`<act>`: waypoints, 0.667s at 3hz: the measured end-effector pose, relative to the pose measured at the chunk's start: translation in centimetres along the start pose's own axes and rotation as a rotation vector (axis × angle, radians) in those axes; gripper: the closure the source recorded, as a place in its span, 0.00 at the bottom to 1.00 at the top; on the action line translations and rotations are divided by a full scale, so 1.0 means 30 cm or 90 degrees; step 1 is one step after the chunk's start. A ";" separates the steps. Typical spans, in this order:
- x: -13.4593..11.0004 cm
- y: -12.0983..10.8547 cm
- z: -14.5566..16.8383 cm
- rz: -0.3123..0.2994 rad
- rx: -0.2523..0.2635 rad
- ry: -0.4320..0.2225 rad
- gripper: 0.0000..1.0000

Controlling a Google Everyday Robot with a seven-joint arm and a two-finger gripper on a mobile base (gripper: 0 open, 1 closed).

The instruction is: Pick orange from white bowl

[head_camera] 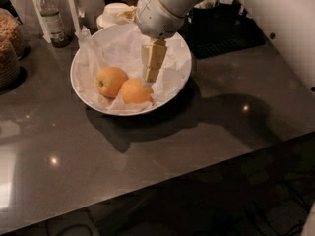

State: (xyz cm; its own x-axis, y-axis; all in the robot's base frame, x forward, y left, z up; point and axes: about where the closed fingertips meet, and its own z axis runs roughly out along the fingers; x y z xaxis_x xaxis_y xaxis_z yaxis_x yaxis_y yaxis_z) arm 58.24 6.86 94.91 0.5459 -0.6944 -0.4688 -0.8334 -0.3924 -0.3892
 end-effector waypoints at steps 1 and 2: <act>0.022 0.018 0.058 0.010 -0.047 0.002 0.00; 0.021 0.023 0.061 0.009 -0.052 0.002 0.14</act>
Offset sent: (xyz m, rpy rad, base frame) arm 0.0012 0.0033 -0.0160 -0.0339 0.0486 0.0166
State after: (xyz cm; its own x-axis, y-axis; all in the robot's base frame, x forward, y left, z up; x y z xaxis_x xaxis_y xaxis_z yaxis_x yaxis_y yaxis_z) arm 58.18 7.24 92.89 0.5336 -0.7022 -0.4713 -0.8455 -0.4298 -0.3167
